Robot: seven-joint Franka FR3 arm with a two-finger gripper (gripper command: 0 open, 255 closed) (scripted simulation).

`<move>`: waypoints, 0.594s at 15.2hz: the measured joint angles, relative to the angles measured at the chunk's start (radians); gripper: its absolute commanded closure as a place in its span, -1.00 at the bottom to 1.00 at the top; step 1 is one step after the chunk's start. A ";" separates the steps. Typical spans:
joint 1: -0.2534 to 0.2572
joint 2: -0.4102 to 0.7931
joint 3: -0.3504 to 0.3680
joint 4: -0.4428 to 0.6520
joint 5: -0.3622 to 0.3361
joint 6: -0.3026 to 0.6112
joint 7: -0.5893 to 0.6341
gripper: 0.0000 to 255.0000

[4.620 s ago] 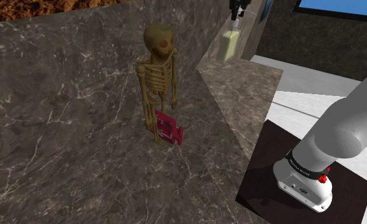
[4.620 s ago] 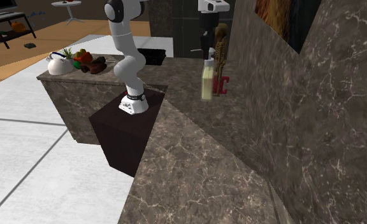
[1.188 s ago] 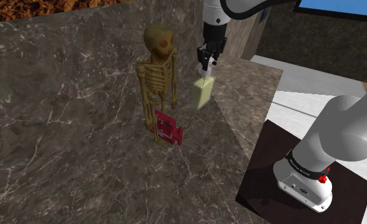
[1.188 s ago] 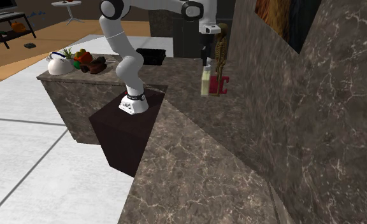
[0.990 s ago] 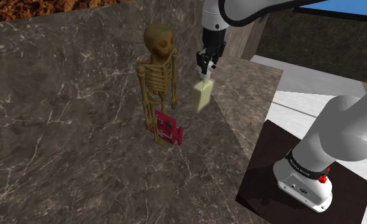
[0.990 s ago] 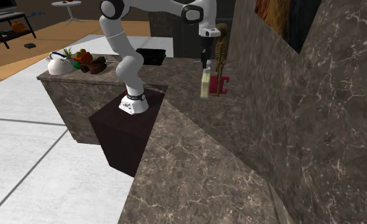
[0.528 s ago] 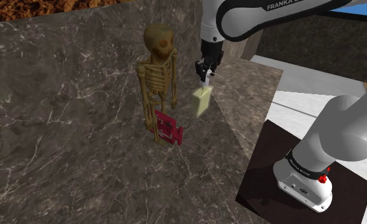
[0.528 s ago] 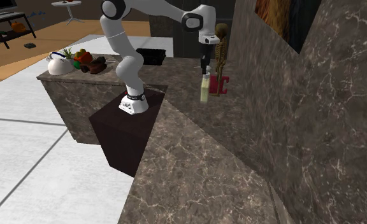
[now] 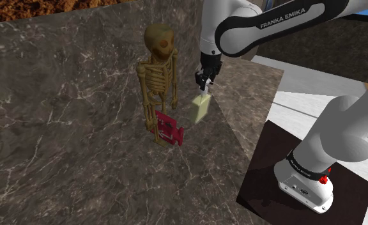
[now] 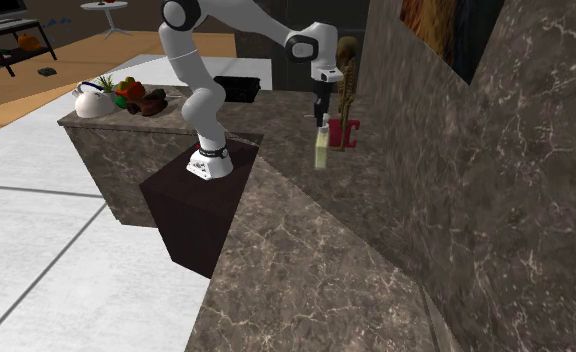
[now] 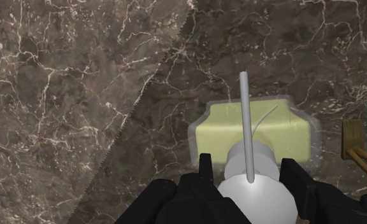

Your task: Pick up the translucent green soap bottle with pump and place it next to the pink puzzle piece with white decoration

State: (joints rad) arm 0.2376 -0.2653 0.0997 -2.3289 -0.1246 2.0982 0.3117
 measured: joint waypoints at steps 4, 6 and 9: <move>-0.001 0.019 0.002 -0.034 -0.006 0.052 0.011 1.00; -0.001 0.021 0.002 -0.038 -0.007 0.059 0.011 1.00; -0.001 0.022 0.002 -0.038 -0.007 0.060 0.011 1.00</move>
